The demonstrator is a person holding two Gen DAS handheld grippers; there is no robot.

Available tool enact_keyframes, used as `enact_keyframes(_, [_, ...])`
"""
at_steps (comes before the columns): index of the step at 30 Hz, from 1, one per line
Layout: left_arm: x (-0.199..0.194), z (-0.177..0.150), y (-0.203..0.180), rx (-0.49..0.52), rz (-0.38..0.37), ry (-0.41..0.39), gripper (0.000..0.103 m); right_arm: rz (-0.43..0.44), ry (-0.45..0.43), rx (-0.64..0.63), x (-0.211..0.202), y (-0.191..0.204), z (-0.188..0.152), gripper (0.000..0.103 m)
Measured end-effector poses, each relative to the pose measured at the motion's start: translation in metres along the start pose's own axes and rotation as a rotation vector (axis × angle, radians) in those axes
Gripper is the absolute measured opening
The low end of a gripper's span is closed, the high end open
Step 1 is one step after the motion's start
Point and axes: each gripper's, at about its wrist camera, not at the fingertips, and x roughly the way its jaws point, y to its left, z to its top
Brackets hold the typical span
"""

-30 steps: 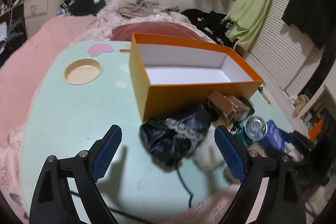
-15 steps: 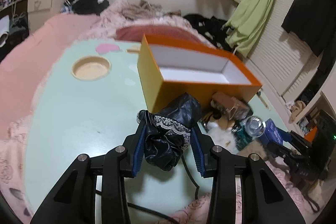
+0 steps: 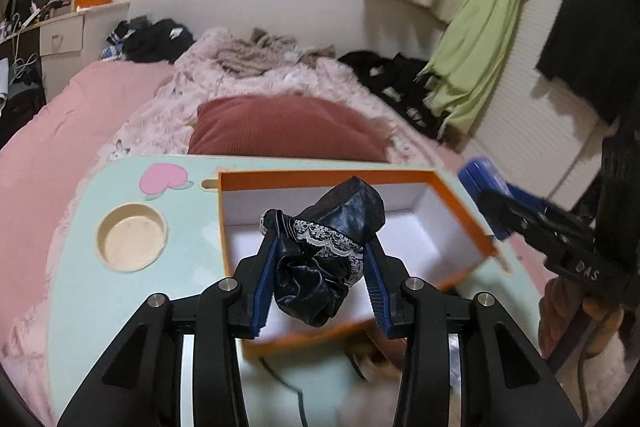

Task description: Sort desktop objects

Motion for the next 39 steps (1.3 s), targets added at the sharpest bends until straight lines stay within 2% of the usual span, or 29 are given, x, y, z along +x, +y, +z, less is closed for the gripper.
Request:
enact_keyframes(2, [0.022,0.0,0.002,0.022,0.046,0.033,0.054,0.003,0.079,0.032,0.028,-0.006,-0.004,0.067])
enact_keyframes(3, [0.023,-0.001,0.0,0.054,0.075,0.01,0.057,0.003,0.099,0.035,0.033,-0.007,-0.008,0.067])
enact_keyframes(4, [0.024,-0.003,-0.004,0.081,0.101,-0.001,0.061,-0.004,0.067,0.007,0.029,-0.003,-0.009,0.068])
enact_keyframes(6, [0.025,-0.004,-0.008,0.109,0.11,0.004,0.066,0.004,0.075,-0.01,0.025,0.002,-0.011,0.077])
enact_keyframes(8, [0.023,-0.005,-0.011,0.115,0.093,0.003,0.072,0.002,0.068,-0.013,0.02,0.005,-0.015,0.079])
enact_keyframes(10, [0.023,-0.004,-0.01,0.103,0.086,-0.004,0.072,0.01,0.06,-0.01,0.019,0.004,-0.016,0.079])
enact_keyframes(13, [0.017,-0.001,-0.004,0.044,0.038,-0.01,0.072,0.021,0.032,0.054,0.012,-0.004,-0.014,0.079])
enact_keyframes(16, [-0.004,0.001,0.004,-0.019,-0.017,-0.062,0.072,0.037,-0.062,0.092,-0.019,-0.009,-0.011,0.079])
enact_keyframes(18, [-0.02,-0.001,0.006,-0.035,-0.024,-0.08,0.074,0.026,-0.084,0.075,-0.036,-0.005,-0.013,0.082])
enact_keyframes(20, [-0.038,-0.008,0.006,-0.032,-0.034,-0.075,0.082,0.006,-0.084,0.034,-0.055,0.002,-0.022,0.085])
enact_keyframes(23, [-0.057,-0.027,0.006,-0.007,-0.041,-0.042,0.082,0.003,-0.028,-0.019,-0.071,0.008,-0.052,0.085])
enact_keyframes(26, [-0.068,-0.059,0.008,0.053,-0.039,0.028,0.082,0.001,0.049,-0.019,-0.076,0.004,-0.087,0.085])
enact_keyframes(29, [-0.062,-0.09,0.01,0.127,0.021,0.091,0.082,-0.012,0.098,0.017,-0.079,-0.005,-0.115,0.085])
enact_keyframes(32, [-0.049,-0.108,0.017,0.121,0.048,0.164,0.082,-0.038,0.165,0.02,-0.073,-0.009,-0.133,0.085])
enact_keyframes(34, [-0.046,-0.115,0.013,0.141,0.078,0.138,0.085,-0.083,0.178,-0.037,-0.067,-0.002,-0.144,0.086])
enact_keyframes(36, [-0.038,-0.12,-0.002,0.222,0.147,0.147,0.092,-0.128,0.165,-0.092,-0.062,0.007,-0.15,0.091])
enact_keyframes(37, [-0.036,-0.121,-0.006,0.237,0.148,0.144,0.097,-0.129,0.165,-0.086,-0.061,0.006,-0.15,0.092])
enact_keyframes(39, [-0.034,-0.121,-0.006,0.229,0.139,0.149,0.101,-0.143,0.168,-0.064,-0.059,0.0,-0.151,0.101])
